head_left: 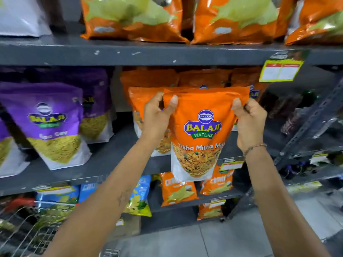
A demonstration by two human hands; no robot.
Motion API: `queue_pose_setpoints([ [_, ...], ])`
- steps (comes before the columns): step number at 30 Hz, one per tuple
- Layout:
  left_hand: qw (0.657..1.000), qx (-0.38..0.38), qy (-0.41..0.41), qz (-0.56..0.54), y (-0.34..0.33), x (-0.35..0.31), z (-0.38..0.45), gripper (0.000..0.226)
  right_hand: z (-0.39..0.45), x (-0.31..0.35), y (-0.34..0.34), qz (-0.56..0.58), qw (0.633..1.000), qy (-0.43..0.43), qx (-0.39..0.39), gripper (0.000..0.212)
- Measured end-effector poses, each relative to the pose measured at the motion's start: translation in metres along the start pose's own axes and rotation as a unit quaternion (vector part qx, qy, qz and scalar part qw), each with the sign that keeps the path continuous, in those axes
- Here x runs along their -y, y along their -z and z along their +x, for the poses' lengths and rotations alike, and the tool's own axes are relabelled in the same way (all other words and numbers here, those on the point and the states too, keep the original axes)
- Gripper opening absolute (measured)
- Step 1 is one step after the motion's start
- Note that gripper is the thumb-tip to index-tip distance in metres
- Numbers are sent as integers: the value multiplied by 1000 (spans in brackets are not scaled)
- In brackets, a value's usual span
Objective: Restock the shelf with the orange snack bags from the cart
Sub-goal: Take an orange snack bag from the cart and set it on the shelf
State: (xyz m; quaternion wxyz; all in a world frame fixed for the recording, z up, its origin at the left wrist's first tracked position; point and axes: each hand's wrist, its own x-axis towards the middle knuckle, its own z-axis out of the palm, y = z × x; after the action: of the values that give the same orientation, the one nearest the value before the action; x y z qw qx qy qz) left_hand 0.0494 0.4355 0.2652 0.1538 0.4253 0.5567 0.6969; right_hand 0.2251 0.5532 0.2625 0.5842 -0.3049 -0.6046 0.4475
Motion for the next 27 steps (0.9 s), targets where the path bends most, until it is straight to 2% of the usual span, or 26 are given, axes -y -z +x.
queue_pose_setpoints([
  [4,999,-22,27,8,-56,8,18,17,43,-16,34,-8,1000,3,-2,33],
  [8,997,-52,44,34,-93,19,35,19,80,-33,52,-2,1000,-9,10,19],
  [10,995,-73,52,47,-105,29,44,29,95,-45,57,12,1000,-21,10,10],
  [12,992,-91,57,64,-116,38,48,46,106,-55,60,14,999,-29,7,9],
  [17,986,-124,40,102,-138,49,51,42,124,-78,62,17,999,-40,28,6],
  [19,984,-132,31,113,-138,53,52,39,127,-84,63,22,998,-43,29,12],
  [21,982,-121,34,140,-138,58,54,46,129,-86,63,18,999,-42,29,15],
  [23,981,-81,53,171,-137,62,51,37,127,-89,62,11,999,-46,20,13],
  [24,978,-60,67,188,-138,64,46,32,124,-91,61,14,999,-48,6,11],
  [27,971,-24,92,219,-128,76,27,31,98,-97,53,11,996,-32,-84,27],
])
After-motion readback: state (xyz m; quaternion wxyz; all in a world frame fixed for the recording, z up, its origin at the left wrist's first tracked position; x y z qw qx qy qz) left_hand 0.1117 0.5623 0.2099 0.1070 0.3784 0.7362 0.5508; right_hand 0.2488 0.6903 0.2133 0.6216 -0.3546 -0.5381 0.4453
